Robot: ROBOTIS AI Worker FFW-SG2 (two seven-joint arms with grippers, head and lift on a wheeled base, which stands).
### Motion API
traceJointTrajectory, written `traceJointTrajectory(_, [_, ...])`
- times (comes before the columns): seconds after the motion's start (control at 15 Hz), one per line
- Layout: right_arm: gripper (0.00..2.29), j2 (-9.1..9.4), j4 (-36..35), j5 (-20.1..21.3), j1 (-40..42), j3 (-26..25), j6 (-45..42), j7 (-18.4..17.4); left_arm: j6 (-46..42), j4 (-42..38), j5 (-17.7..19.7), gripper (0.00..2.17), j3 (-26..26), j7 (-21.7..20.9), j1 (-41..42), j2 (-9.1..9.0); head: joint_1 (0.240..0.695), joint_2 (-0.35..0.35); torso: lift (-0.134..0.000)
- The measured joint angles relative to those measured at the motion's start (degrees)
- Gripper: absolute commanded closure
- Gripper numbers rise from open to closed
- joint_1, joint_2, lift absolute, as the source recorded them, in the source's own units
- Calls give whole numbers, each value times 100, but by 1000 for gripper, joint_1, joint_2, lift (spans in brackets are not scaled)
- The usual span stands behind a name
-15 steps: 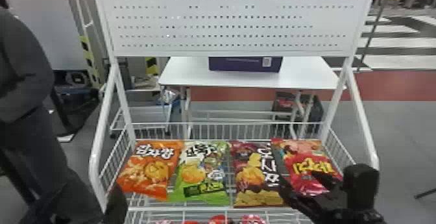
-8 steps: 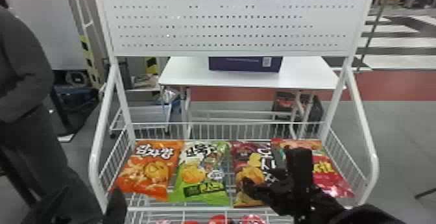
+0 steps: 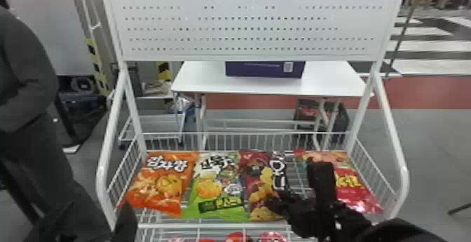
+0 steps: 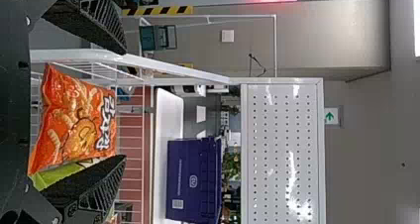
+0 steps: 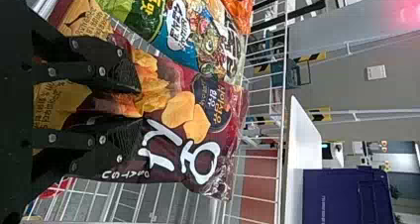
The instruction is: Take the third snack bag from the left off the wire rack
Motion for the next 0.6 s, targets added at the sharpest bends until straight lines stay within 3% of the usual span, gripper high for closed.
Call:
traceJointTrajectory(0.33, [2243,-86,-675,-12,437,-128,-146,-167,-62,-108,-7,144,0,4,99,5,499,0,0])
traceJointTrajectory(0.6, [2243,-332,-1793,-66,1085,-488,-173,-424,-204,-230,-20,144,0,9,228,6,499,0,0])
